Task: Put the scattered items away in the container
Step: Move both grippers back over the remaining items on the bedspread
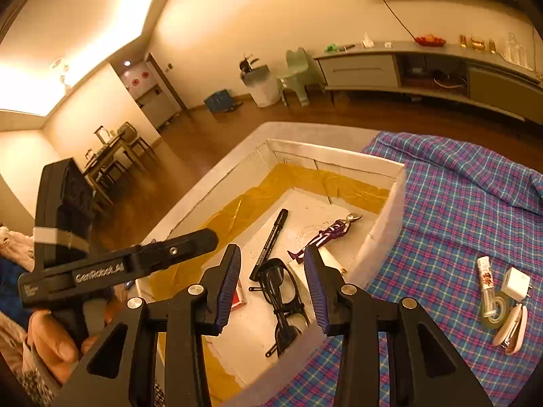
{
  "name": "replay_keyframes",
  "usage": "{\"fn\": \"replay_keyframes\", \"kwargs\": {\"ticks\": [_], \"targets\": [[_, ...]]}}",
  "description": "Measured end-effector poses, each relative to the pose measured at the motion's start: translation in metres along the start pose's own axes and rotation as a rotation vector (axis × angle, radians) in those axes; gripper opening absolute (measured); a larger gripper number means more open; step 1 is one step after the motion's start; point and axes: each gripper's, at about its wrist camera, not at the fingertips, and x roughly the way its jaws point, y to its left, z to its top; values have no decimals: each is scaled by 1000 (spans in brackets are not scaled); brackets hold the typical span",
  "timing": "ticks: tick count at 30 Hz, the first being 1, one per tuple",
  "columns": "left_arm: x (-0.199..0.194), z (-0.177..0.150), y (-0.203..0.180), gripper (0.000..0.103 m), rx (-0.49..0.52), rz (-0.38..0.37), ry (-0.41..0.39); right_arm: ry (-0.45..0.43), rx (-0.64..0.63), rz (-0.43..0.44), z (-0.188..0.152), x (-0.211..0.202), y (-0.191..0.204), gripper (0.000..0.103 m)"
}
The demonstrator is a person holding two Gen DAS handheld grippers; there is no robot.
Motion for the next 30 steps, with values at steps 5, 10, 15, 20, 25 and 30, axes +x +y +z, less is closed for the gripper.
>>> {"fn": "replay_keyframes", "kwargs": {"ticks": [5, 10, 15, 20, 25, 30], "targets": [[2, -7, -32, 52, 113, 5, -17, -34, 18, 18, -14, -25, -14, 41], [14, -19, -61, 52, 187, -14, 16, -44, 46, 12, -32, -50, -39, 41], [28, -32, -90, 52, 250, -10, 35, -59, 83, -19, -50, -72, -72, 41], [47, -46, -117, 52, 298, -3, 66, -74, 148, -37, -68, -92, -110, 41], [69, -57, -135, 52, 339, 2, 110, -95, 205, -53, -83, -108, -146, 41], [87, -64, -139, 52, 352, 28, 140, -90, 247, -148, -85, -117, -174, 41]]}}
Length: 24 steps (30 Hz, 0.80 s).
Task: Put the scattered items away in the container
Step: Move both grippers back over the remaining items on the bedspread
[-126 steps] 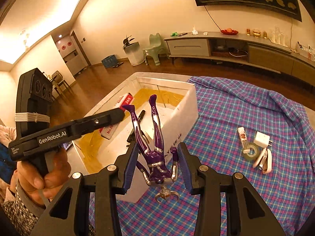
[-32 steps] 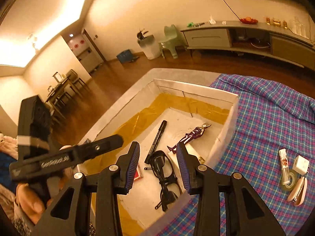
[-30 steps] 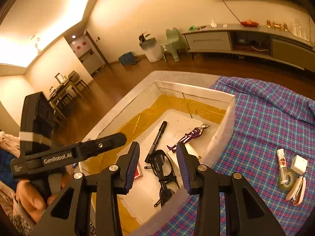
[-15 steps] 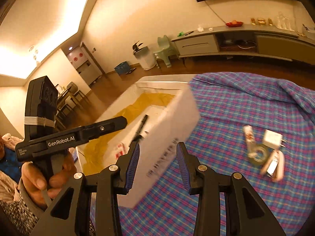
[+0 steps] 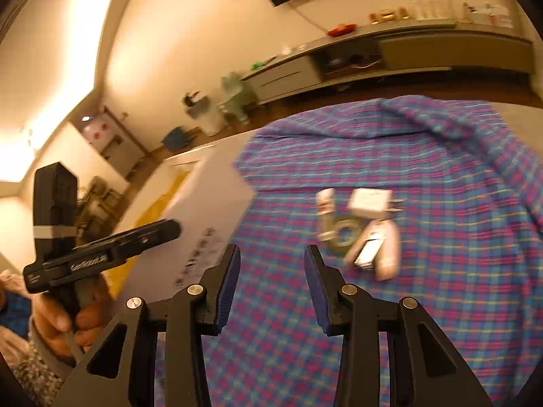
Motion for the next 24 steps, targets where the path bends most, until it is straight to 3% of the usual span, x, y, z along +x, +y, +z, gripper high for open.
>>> {"fn": "replay_keyframes", "kwargs": {"ticks": [3, 5, 10, 14, 19, 24], "targets": [[5, -1, -6, 53, 12, 16, -2, 10, -4, -79, 1, 1, -13, 42], [7, -2, -10, 53, 18, 10, -2, 30, -4, -121, 0, 4, -23, 48], [9, -2, -25, 60, 24, 23, -31, 76, -7, -169, -7, 23, -38, 48], [18, -2, -43, 60, 46, -27, -23, 97, -36, -206, -9, 36, -41, 49], [46, 4, -77, 60, 137, -12, -10, 110, -48, -227, -9, 51, -45, 49], [86, 17, -87, 60, 145, 22, 18, 103, 24, -181, -4, 53, -59, 48]]}}
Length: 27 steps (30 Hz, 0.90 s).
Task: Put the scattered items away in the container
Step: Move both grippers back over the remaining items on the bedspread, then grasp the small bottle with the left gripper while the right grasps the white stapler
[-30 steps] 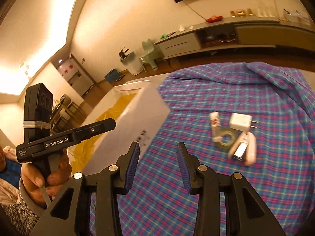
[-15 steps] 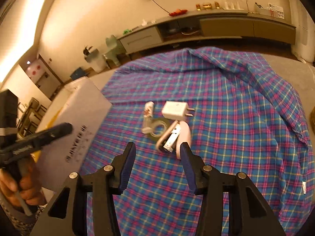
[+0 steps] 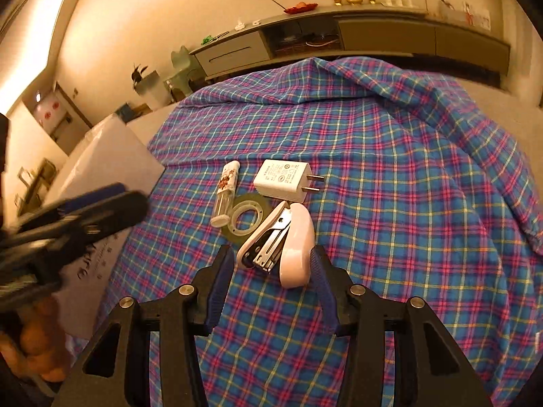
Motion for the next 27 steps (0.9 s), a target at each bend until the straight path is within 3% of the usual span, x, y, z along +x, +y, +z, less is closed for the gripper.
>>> {"fn": "replay_keyframes", "kwargs": {"ticks": [4, 10, 13, 14, 17, 21, 25, 27], "targets": [[37, 12, 0, 60, -4, 26, 22, 3, 51, 12, 4, 6, -14, 48], [75, 9, 12, 61, -47, 29, 66, 16, -10, 5, 6, 18, -7, 47], [72, 9, 30, 58, -102, 61, 41, 2, -102, -18, 6, 18, 9, 37], [71, 8, 37, 50, -112, 81, 40, -8, -154, -39, 5, 17, 19, 33], [67, 5, 51, 46, -123, 72, 23, -10, -262, -68, 0, 18, 40, 27], [65, 1, 51, 45, -111, 71, 20, -5, -271, -55, -4, 20, 45, 28], [66, -5, 38, 45, -53, 90, 1, 6, -198, -16, 0, 28, 37, 45], [67, -4, 37, 45, -40, 96, -3, 13, -153, 29, 0, 32, 33, 48]]}}
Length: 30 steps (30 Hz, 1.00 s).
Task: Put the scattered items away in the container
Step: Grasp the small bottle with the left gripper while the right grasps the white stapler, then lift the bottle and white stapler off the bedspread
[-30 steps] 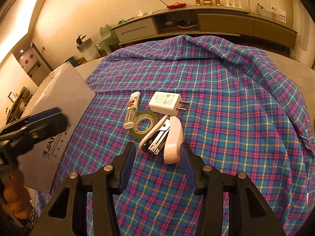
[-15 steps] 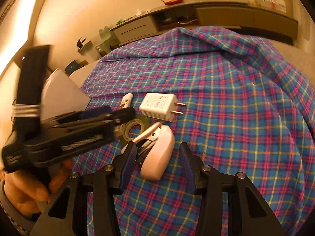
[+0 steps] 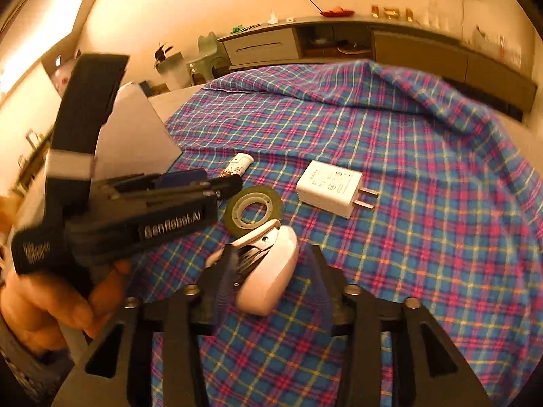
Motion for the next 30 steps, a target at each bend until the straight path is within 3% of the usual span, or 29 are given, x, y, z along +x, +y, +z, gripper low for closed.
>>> {"fn": "replay_keyframes", "kwargs": {"ticks": [1, 3, 4, 5, 9, 11, 16, 18, 19, 20, 22, 24, 25, 26, 30], "targets": [[-1, -1, 0, 42, 2, 2, -1, 5, 21, 26, 0, 2, -2, 47], [-2, -1, 3, 30, -1, 6, 3, 20, 40, 65, 0, 2, -2, 35], [-3, -2, 4, 26, -5, -1, 6, 26, 25, 62, 1, 0, 1, 25], [-4, -2, 6, 23, -11, -9, 11, 33, -2, 48, 3, -3, 6, 22], [-5, -3, 11, 20, -37, -24, 23, 50, -98, -21, 8, -13, 22, 16], [-7, -3, 14, 20, -49, -31, 29, 48, -134, -46, 10, -18, 27, 7], [-9, -6, 23, 20, -94, -48, 38, 14, -111, -40, 13, -34, 25, 12], [-10, -6, 27, 20, -110, -55, 41, 16, -22, -13, 9, -31, 11, 37], [-10, -7, 28, 20, -117, -59, 44, 21, 17, -3, 6, -27, 5, 57], [-11, -8, 29, 20, -122, -64, 46, 29, 48, 7, 1, -23, 0, 61], [-12, -9, 29, 20, -126, -71, 50, 71, 94, 47, -8, -9, -4, 62], [-13, -11, 28, 20, -127, -76, 54, 50, 112, 72, -13, -4, -3, 55], [-14, -11, 27, 20, -126, -76, 55, 58, 107, 82, -11, -3, 0, 33], [-15, -12, 27, 20, -127, -77, 57, 70, 94, 88, -9, -2, 6, 27], [-18, -13, 32, 20, -137, -72, 57, 71, -181, -67, -6, -8, 59, 27]]}}
